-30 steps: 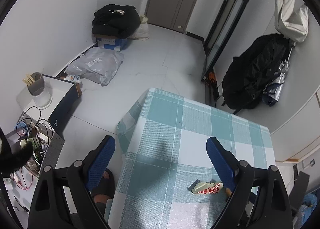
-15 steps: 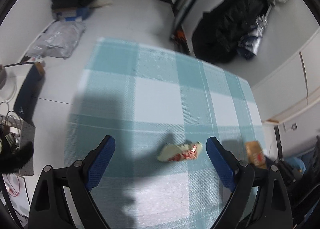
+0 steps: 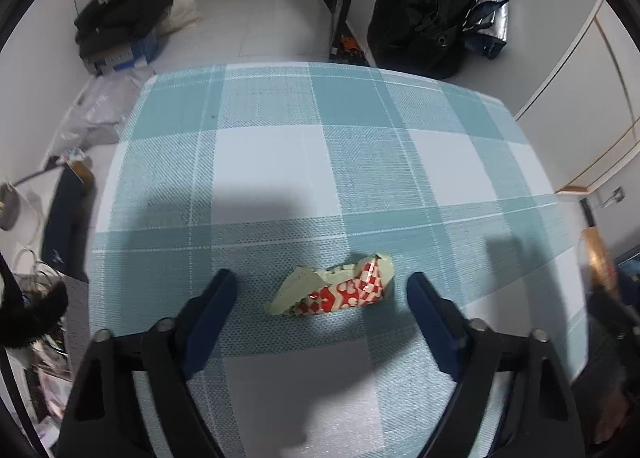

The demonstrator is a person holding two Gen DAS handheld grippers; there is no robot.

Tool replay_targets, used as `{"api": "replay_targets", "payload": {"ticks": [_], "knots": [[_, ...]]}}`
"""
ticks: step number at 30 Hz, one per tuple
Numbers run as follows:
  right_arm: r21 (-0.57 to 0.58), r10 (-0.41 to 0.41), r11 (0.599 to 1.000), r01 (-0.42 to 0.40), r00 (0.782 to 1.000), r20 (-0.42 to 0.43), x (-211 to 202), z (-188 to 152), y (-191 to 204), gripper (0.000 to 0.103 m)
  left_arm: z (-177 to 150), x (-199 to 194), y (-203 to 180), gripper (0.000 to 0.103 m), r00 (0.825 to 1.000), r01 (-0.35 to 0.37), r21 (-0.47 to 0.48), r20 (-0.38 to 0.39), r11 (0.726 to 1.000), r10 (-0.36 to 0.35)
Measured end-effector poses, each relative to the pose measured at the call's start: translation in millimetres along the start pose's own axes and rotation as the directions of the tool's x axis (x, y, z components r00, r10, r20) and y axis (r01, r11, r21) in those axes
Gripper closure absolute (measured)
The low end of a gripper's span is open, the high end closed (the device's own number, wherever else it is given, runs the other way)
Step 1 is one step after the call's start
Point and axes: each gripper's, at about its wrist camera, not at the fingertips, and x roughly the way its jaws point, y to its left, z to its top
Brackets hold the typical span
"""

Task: Collect trash
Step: 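Grasp the red-white candy wrapper with the left gripper while right holds packet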

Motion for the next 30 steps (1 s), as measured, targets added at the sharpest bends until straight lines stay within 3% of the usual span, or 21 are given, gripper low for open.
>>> {"api": "replay_targets", "payload": {"ticks": [2,6,9,15,19,30], "knots": [[0.005,0.001,1.0,-0.001,1.0,0.006,-3,-2,-2,0.064,-2,-1,-1,0.039,0.999,-0.032,0.013,0.013,0.999,0.032],[0.013,0.008,1.0,-0.008,1.0,0.011,-8,-5,-4,0.064,-7,-4,-4,0.061,0.999,-0.009,0.036,0.032,0.999,0.008],[0.015,0.01,1.0,-0.01,1.0,0.021,-12,-6,-5,0.064,-8,-3,-5,0.062,0.999,-0.012,0.042,0.036,0.999,0.01],[0.024,0.016,1.0,-0.017,0.999,0.05,-25,-3,-8,0.063,-1,-2,-2,0.074,0.999,0.033,0.007,0.03,0.999,-0.033],[0.025,0.016,1.0,-0.018,0.997,0.075,-37,0,-12,0.064,-3,-4,-12,0.082,1.0,0.008,0.065,0.029,0.998,-0.01],[0.051,0.018,0.998,-0.025,0.991,0.135,-65,2,-27,0.063,-4,-6,-17,0.087,1.0,0.006,0.088,-0.017,0.996,-0.005]]}}
